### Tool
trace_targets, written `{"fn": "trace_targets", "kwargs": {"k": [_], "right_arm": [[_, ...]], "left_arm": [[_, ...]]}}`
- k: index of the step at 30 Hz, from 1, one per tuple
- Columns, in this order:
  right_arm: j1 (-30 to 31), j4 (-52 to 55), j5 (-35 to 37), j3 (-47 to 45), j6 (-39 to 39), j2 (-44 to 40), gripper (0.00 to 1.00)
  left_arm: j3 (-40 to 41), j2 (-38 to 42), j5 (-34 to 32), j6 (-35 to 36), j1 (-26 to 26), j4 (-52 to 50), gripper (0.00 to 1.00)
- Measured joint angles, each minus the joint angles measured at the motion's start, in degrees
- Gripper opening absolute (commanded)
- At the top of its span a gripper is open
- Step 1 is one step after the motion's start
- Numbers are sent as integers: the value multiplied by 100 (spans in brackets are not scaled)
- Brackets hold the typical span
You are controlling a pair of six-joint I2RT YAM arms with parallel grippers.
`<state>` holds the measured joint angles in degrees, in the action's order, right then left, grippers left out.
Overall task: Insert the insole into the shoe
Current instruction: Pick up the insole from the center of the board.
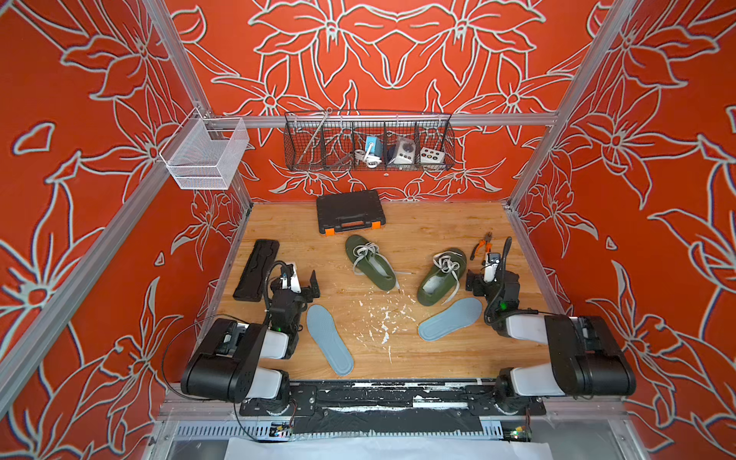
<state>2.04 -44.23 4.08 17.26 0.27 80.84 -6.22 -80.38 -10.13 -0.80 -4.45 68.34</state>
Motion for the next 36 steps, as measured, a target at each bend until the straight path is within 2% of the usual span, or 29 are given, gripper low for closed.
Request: {"fn": "trace_targets", "kwargs": {"k": [22, 25, 32, 36], "right_arm": [[0, 0, -13, 0, -7, 0, 98], [0, 275, -22, 85, -37, -133, 98], [0, 1862, 555, 955, 262, -1504, 98], [2, 3110, 702, 1781, 638, -1696, 98]], "left_arm": [[0, 0, 0, 0, 0, 0, 98], [-22, 48, -31, 0, -11, -98, 98], [-1113, 929, -647, -420, -92, -1965, 98], [-1569, 1513, -802, -994, -120, -3359, 97]]}}
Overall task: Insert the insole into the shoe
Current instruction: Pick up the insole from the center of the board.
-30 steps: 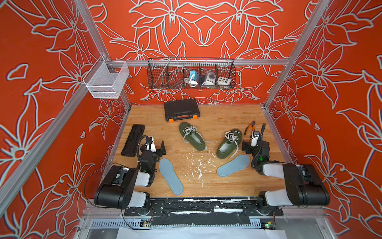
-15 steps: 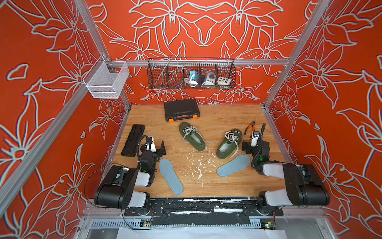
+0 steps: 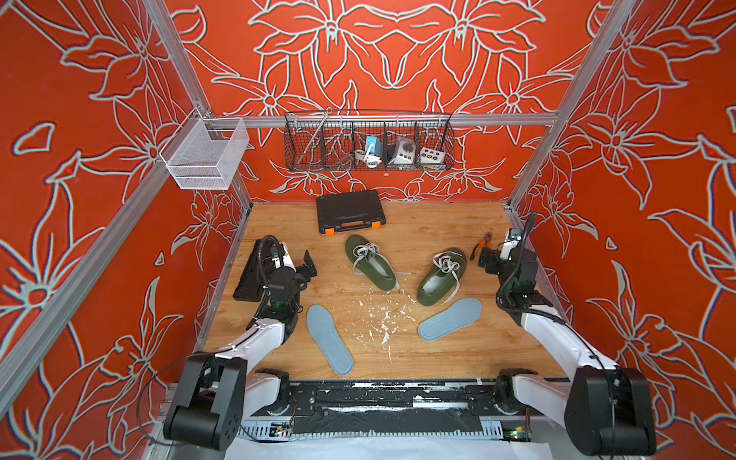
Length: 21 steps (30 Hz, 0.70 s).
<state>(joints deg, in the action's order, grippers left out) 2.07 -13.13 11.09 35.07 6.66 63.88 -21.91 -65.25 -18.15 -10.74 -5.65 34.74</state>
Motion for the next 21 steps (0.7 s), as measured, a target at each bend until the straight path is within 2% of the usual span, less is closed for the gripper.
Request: {"fn": "trace_targets", "kwargs": {"k": [6, 12, 17, 21], "right_arm": [[267, 1403, -516, 387, 566, -372, 98], [1453, 2247, -669, 588, 828, -509, 97], [2277, 2527, -730, 863, 1106, -177, 95], [2736, 2533, -776, 984, 1257, 186, 95]], "left_arm": [[-518, 817, 247, -896, -9, -2175, 89], [-636, 1545, 933, -1665, -9, -3908, 85], [-649, 1690, 1585, -2223, -22, -4903, 80], [-448, 1735, 2184, -2712, -118, -5329, 75]]}}
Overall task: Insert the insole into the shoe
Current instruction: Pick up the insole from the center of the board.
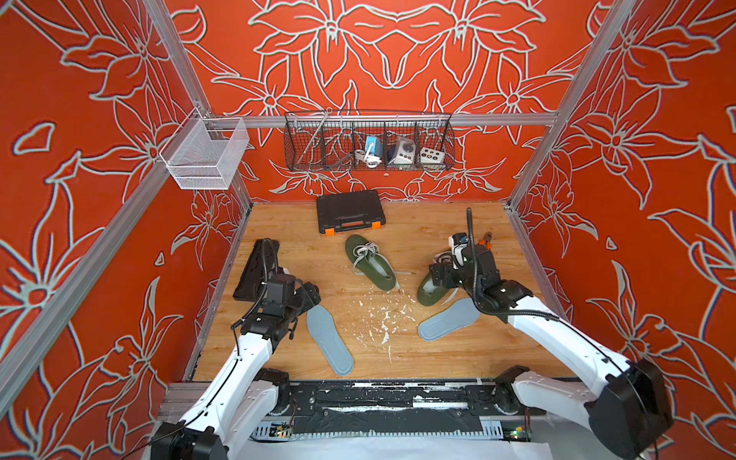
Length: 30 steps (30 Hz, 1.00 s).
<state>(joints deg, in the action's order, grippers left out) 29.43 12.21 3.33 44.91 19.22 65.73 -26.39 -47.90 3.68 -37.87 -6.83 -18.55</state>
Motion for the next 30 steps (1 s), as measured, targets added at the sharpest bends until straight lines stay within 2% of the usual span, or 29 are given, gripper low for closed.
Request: {"fn": "trace_targets", "kwargs": {"k": [5, 8, 20, 30], "right_arm": [[289, -57, -210, 15, 184, 485, 96], [334, -66, -334, 87, 243, 743, 96], [354, -223, -492, 330, 258, 970, 97], [354, -332, -538, 330, 234, 997, 98]], "left_arm": [[216, 125, 319, -575, -378, -411, 71], [256, 227, 297, -866, -595, -570, 69], [481, 562, -400, -2011, -1593, -1366, 64], [452, 74, -852, -2345, -1982, -1672, 57]]}}
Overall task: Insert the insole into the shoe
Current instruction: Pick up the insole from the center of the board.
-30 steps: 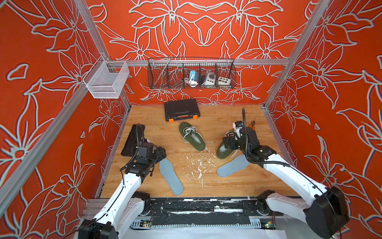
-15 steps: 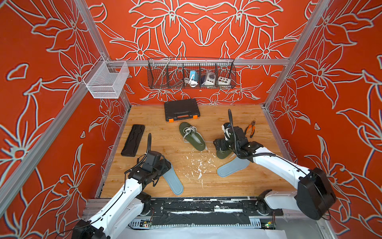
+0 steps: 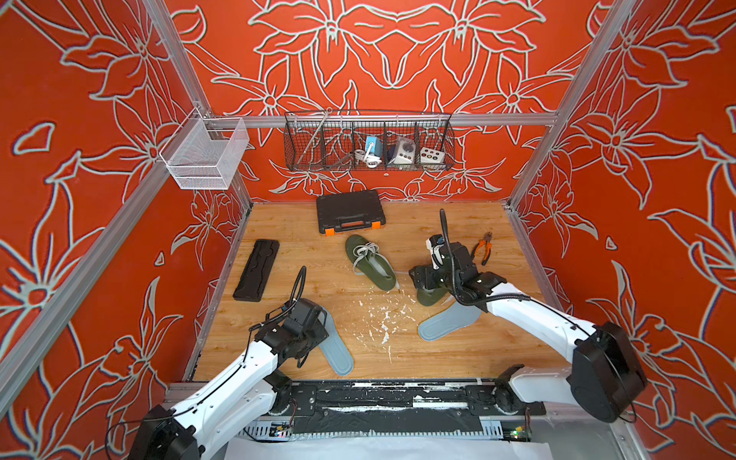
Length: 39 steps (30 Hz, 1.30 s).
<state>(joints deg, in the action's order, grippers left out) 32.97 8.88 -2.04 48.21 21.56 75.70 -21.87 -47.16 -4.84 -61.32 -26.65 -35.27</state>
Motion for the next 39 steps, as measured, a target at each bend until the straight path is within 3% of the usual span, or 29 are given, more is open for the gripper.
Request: {"fn": "trace_targets", "kwargs": {"k": [13, 18, 24, 39], "right_arm": [[0, -81, -2, 0, -68, 192, 99], [0, -157, -17, 0, -79, 358, 99], [0, -162, -13, 0, -125, 417, 98], [0, -114, -7, 0, -151, 417, 98]], "left_arm": [[286, 114, -42, -363, -46, 236, 33], [367, 151, -39, -431, -46, 348, 21], [409, 181, -42, -437, -46, 420, 0], [422, 890, -17, -474, -46, 763, 0]]}}
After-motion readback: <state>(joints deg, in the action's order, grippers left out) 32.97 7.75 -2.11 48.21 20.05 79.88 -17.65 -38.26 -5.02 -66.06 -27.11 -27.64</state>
